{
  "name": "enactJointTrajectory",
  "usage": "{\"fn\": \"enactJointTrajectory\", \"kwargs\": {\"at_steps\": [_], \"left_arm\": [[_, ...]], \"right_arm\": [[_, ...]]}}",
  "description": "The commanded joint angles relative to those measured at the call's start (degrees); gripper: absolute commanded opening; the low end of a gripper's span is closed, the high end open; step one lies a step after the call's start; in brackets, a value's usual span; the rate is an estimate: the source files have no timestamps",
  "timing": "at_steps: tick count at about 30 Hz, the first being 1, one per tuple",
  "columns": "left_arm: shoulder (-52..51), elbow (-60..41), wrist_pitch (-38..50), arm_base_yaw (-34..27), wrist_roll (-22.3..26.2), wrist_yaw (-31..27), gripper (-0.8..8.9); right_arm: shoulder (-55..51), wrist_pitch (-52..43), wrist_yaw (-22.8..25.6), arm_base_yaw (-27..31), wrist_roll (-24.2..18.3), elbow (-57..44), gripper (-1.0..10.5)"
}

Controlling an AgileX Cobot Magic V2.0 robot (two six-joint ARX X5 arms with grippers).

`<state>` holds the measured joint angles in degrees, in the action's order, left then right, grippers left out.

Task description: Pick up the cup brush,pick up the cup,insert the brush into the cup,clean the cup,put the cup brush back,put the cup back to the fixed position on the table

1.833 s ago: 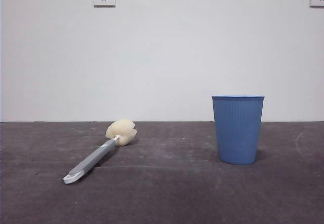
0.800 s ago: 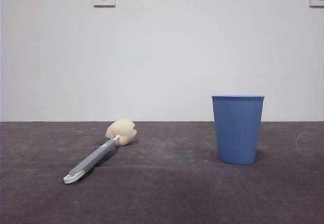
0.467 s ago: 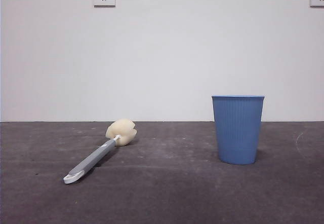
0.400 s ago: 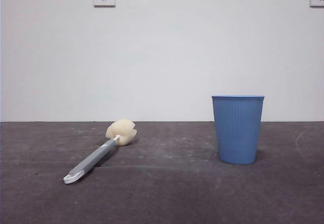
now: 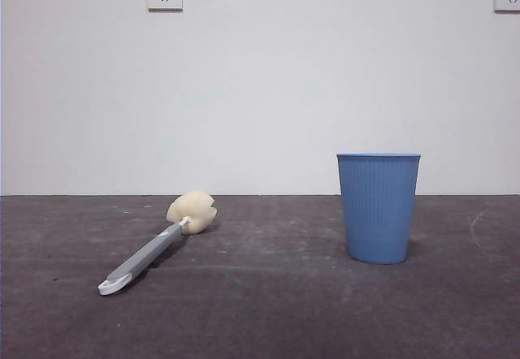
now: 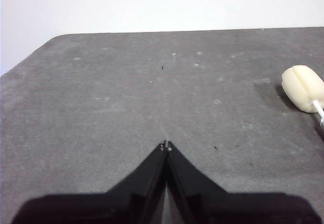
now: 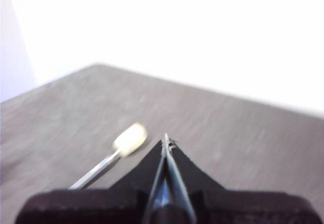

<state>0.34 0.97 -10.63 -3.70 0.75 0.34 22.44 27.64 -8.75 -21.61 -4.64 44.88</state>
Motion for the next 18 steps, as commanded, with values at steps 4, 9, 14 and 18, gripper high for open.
{"fn": "enactJointTrajectory", "kwargs": {"at_steps": [4,9,14,18], "left_arm": [[-0.1,-0.8,0.5,-0.2,-0.6,-0.2,-0.03],[-0.1,-0.8,0.5,-0.2,-0.6,-0.2,-0.03],[-0.1,-0.8,0.5,-0.2,-0.6,-0.2,-0.03],[-0.1,-0.8,0.5,-0.2,-0.6,-0.2,-0.03]], "right_arm": [[-6.1,-14.6,0.2,4.1,-5.8,-14.4,0.0],[-13.0,-24.3,0.3,7.6,-5.2,-27.2,0.0],[-17.1,-26.4,0.4,11.0,-3.2,-34.8,0.0],[-18.9,-26.4,0.3,13.7,-2.1,-38.3,0.0]]}}
